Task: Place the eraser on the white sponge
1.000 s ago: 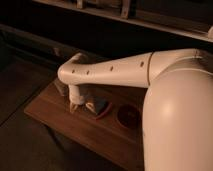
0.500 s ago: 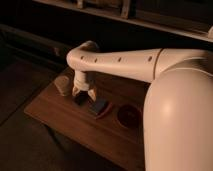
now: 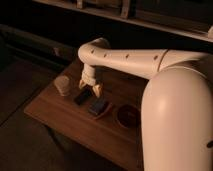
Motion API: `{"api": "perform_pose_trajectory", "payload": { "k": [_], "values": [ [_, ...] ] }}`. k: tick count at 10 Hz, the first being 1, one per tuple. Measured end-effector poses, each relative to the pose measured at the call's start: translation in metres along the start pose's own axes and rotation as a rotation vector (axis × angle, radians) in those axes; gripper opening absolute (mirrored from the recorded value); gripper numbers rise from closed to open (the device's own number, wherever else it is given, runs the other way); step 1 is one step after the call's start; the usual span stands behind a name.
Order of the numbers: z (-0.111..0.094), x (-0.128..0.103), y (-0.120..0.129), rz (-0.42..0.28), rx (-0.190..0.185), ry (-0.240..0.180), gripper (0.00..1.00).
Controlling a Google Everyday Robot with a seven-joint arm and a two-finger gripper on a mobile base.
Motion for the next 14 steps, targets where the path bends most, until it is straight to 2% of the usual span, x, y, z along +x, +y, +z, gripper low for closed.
{"api": "perform_pose_trajectory", "payload": {
  "k": [2,4,9,10,14],
  "values": [
    [0.002,-0.013,0.014,-0.036,0.024,0.000,0.65],
    [0.013,-0.019,0.031,-0.074,0.042,0.010,0.65],
    [0.071,-0.014,0.061,-0.153,0.060,0.086,0.65],
    [0.084,-0.015,0.062,-0.168,0.078,0.099,0.65],
    [0.109,-0.023,0.063,-0.179,0.109,0.128,0.65]
  ]
}}
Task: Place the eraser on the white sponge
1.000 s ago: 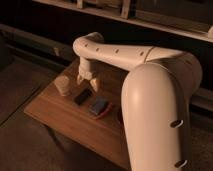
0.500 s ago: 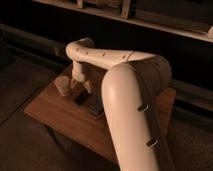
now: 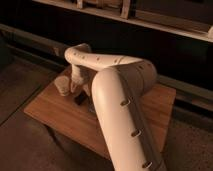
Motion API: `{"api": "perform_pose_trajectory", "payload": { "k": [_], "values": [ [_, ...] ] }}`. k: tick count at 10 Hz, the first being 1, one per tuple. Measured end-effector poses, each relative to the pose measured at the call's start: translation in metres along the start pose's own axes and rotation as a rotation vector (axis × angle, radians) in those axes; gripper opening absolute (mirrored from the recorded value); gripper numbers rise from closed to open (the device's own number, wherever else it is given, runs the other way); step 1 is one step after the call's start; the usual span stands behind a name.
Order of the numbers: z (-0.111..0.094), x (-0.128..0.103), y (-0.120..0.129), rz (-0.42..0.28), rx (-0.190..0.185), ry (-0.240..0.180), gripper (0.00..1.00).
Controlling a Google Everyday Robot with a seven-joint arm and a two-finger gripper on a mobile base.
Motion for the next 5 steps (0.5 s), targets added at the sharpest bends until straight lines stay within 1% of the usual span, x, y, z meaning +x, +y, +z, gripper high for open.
{"api": "perform_pose_trajectory", "payload": {
  "k": [3,4,5],
  "values": [
    [0.016,-0.001,0.003,-0.001,-0.001,0.028,0.65],
    [0.021,0.000,0.005,-0.009,-0.005,0.034,0.61],
    [0.024,0.000,0.008,-0.024,-0.015,0.033,0.50]
  ]
}}
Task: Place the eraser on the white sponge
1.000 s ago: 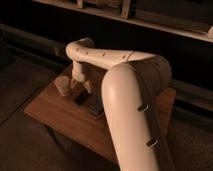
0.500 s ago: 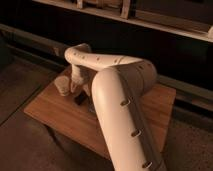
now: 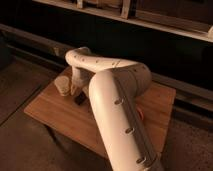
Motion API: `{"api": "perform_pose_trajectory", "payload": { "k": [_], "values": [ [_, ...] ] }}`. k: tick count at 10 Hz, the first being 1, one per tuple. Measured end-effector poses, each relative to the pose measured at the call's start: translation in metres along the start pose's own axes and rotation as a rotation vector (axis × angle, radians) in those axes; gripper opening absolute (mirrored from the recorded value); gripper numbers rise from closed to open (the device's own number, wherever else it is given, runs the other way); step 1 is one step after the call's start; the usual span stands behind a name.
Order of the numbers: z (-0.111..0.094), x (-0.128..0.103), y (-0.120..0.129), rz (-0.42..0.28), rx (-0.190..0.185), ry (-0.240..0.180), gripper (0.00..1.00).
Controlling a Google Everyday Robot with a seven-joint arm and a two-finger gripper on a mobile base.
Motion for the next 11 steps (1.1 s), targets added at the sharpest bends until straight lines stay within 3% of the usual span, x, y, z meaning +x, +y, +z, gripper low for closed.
{"api": "perform_pose_trajectory", "payload": {
  "k": [3,4,5,7,11],
  "values": [
    [0.004,0.000,-0.001,-0.009,-0.006,-0.004,0.22],
    [0.005,0.000,-0.004,-0.009,-0.008,-0.009,0.08],
    [0.004,0.000,-0.005,-0.004,-0.007,-0.013,0.02],
    [-0.008,-0.001,-0.013,0.007,0.001,-0.044,0.00],
    [-0.058,0.003,-0.026,-0.021,0.011,-0.140,0.00]
  ]
}}
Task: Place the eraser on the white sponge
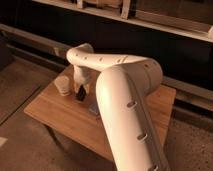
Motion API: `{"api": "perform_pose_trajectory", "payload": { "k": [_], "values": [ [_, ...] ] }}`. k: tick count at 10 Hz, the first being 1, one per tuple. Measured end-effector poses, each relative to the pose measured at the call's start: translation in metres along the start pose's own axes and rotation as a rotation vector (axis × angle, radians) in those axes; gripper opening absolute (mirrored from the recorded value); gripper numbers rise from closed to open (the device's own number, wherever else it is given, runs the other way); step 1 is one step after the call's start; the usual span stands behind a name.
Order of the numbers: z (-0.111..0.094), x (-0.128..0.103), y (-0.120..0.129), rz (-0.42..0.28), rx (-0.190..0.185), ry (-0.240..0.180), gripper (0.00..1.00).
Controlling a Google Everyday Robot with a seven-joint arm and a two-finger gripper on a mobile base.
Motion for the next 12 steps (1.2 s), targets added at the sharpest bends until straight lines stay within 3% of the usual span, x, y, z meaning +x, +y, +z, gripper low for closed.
{"api": "perform_pose_trajectory", "payload": {
  "k": [3,5,9,12],
  "values": [
    [-0.023,0.011,-0.026,0.042,0.018,-0.030,0.00],
    [-0.029,0.024,-0.050,0.097,0.026,-0.026,0.00],
    [-0.017,0.053,-0.086,0.187,0.058,0.031,0.00],
    [0.000,0.063,-0.087,0.197,0.044,0.061,0.00]
  ]
}}
